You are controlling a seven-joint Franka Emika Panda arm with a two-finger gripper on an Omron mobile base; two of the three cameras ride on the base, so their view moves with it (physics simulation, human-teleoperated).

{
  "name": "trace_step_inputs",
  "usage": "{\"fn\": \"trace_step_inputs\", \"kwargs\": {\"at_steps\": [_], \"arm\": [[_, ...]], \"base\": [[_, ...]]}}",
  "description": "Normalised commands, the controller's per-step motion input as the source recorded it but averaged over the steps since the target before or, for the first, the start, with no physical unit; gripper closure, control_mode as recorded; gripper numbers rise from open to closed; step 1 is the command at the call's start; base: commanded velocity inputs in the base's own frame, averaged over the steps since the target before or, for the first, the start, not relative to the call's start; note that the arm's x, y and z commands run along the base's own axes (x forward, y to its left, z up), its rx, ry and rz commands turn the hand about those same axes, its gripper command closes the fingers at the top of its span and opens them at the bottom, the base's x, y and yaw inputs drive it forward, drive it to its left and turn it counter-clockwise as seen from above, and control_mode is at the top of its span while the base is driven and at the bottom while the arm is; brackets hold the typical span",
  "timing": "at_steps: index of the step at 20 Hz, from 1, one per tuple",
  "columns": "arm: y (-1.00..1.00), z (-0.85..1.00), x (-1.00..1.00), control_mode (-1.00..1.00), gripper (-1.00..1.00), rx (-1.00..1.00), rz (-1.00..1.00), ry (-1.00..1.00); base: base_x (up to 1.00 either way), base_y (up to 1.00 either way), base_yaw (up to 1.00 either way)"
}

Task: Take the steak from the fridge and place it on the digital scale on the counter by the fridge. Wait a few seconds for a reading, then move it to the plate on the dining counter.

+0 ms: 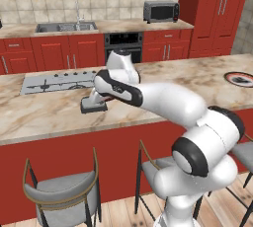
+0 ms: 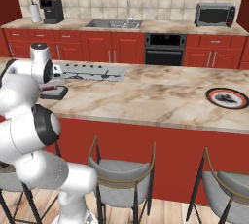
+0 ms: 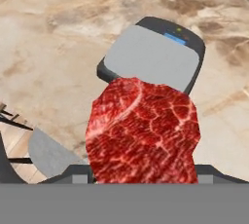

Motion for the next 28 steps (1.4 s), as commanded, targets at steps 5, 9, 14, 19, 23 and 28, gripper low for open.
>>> {"fn": "trace_step_inputs", "kwargs": {"at_steps": [5, 9, 14, 19, 23, 28], "arm": [[0.11, -0.18, 0.38, -1.00, 1.00, 0.00, 0.03, 0.00], [0.12, -0.19, 0.46, -1.00, 1.00, 0.00, 0.02, 0.00], [0.08, -0.19, 0.42, -1.00, 1.00, 0.00, 0.02, 0.00], [0.11, -0.24, 0.38, -1.00, 1.00, 0.00, 0.02, 0.00], [0.09, -0.27, 0.29, -1.00, 1.00, -0.01, 0.02, 0.00], [0.03, -0.42, -0.14, -1.00, 1.00, -0.06, 0.00, 0.00]], "base": [[0.00, 0.00, 0.00], [0.00, 0.00, 0.00], [0.00, 0.00, 0.00], [0.00, 0.00, 0.00], [0.00, 0.00, 0.00], [0.00, 0.00, 0.00]]}}
